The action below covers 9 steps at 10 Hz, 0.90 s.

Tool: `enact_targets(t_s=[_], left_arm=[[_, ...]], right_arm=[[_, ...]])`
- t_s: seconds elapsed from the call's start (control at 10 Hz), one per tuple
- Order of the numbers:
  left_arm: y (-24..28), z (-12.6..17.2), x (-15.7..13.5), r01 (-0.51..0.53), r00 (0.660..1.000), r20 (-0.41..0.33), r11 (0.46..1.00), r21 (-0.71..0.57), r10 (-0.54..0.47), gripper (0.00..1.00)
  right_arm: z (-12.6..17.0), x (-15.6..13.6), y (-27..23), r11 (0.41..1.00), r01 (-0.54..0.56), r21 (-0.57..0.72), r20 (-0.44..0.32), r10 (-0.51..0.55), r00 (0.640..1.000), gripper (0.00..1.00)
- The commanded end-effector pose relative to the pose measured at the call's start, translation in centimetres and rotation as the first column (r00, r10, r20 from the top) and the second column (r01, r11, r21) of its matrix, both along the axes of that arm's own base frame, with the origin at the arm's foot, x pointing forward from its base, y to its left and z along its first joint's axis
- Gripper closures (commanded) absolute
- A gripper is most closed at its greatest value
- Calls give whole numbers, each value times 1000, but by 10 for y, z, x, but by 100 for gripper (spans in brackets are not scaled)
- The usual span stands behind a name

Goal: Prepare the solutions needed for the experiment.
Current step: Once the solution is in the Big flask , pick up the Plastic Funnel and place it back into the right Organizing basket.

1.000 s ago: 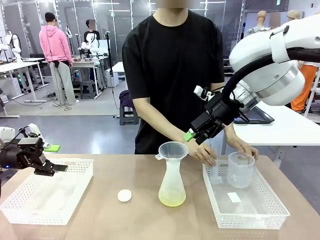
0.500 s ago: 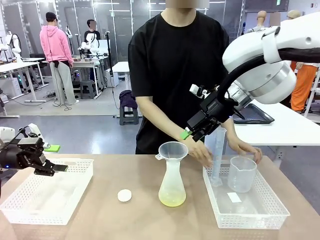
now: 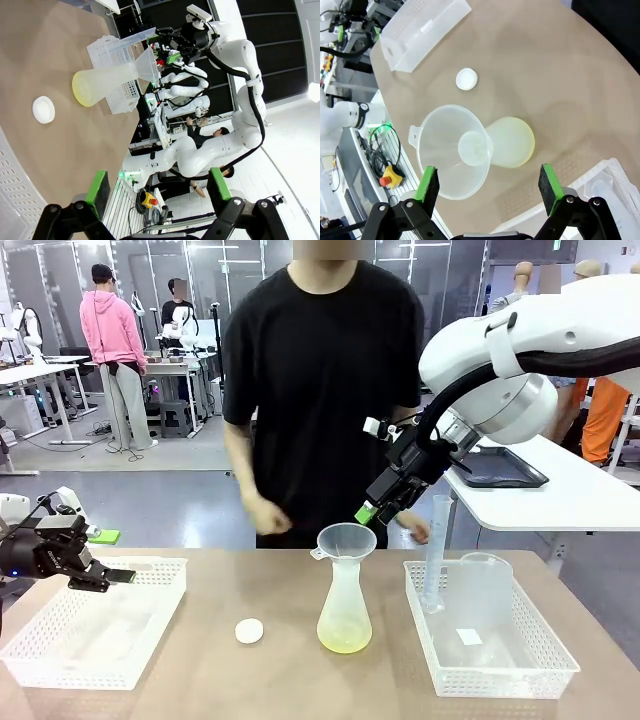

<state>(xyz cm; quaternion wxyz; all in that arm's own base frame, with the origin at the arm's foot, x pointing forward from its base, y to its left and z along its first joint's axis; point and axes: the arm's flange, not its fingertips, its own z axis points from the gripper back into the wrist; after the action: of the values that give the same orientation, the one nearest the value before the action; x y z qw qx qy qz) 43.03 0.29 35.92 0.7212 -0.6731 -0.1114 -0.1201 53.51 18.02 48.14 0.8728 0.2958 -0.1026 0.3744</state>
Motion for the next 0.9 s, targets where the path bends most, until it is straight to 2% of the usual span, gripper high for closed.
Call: enact_targets(t_s=[0.0,0.2,0.8], left_arm=[[0,2,-2,0,1000,5,1000,-1,0,0],[0,2,-2,0,1000,5,1000,-1,0,0],[0,2,-2,0,1000,5,1000,-1,0,0]], right_arm=[[4,11,6,999,-19,-47,-43,17,999,0],[-4,13,11,997,-43,-57,-77,39,996,0],[-26,11,26,995,-31,-100,-103,20,995,0]])
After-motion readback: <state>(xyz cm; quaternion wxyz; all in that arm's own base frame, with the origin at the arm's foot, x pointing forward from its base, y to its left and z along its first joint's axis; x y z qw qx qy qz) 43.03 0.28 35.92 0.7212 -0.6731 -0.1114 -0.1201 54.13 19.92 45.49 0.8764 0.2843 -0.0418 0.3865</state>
